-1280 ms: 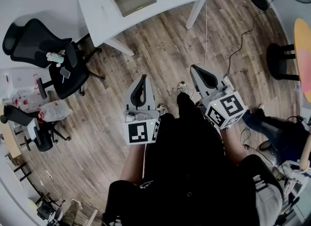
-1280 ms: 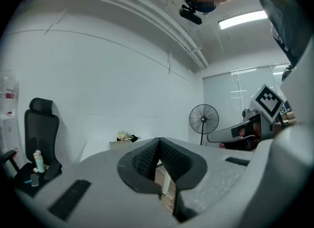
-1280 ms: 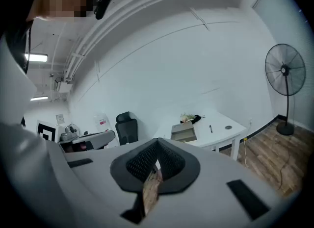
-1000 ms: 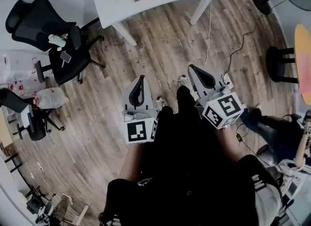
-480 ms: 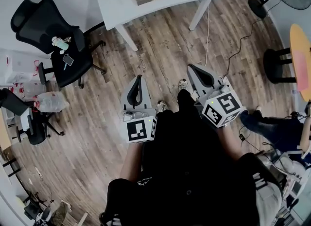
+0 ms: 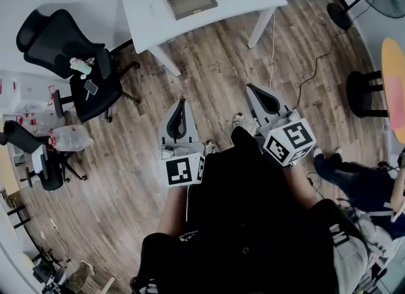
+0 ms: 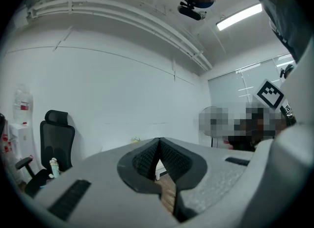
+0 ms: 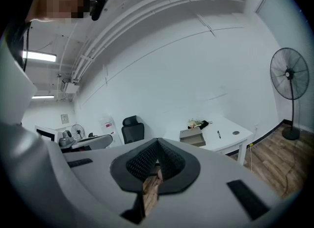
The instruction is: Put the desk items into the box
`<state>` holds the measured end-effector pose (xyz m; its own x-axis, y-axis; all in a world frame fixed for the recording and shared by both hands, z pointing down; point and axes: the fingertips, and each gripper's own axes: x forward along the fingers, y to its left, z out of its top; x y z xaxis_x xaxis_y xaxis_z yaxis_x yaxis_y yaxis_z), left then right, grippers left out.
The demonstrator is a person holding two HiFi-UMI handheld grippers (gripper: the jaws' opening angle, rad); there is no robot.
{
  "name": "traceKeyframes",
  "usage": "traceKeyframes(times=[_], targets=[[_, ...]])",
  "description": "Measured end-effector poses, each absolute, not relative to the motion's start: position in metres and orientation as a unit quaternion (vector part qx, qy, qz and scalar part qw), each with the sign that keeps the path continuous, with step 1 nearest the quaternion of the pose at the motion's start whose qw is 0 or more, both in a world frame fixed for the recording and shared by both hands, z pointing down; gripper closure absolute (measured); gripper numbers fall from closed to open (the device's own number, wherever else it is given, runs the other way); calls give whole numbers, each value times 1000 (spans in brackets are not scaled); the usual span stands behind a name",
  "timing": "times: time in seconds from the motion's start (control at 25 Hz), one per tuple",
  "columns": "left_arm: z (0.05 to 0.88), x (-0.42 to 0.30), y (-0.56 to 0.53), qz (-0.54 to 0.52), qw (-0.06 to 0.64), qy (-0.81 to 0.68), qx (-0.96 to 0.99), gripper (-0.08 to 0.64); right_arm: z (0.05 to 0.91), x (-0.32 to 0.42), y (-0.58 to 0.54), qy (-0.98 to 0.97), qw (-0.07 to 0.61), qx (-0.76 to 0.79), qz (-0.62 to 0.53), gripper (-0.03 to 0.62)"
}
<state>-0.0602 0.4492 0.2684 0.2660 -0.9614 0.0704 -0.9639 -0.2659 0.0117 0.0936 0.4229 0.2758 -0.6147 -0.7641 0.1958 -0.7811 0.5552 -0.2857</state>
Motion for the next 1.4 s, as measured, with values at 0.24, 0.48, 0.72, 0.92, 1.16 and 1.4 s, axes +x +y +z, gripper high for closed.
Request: traceKeyframes(times=[0.24, 0.48, 0.72, 0.92, 1.16, 1.4], targets=[[265, -20, 404, 26, 20, -619, 784, 552, 277, 132, 372, -891, 23, 418, 178, 594], [269, 14, 374, 23, 18, -645, 764, 552, 278, 165, 334, -904, 22, 391, 168, 594], [275, 41, 351, 21, 31, -648, 761, 552, 283, 195, 310, -901, 24, 396, 174, 594], [271, 58, 321, 23, 25, -637, 770, 552, 280, 215, 288, -894, 17, 412, 174, 594], [280, 77, 279, 26, 28, -603, 796, 552, 289, 240, 263, -871, 14, 456, 181, 594], [277, 81, 222, 22, 16, -572, 820, 552, 291, 252, 216, -846, 6, 497, 193, 594]])
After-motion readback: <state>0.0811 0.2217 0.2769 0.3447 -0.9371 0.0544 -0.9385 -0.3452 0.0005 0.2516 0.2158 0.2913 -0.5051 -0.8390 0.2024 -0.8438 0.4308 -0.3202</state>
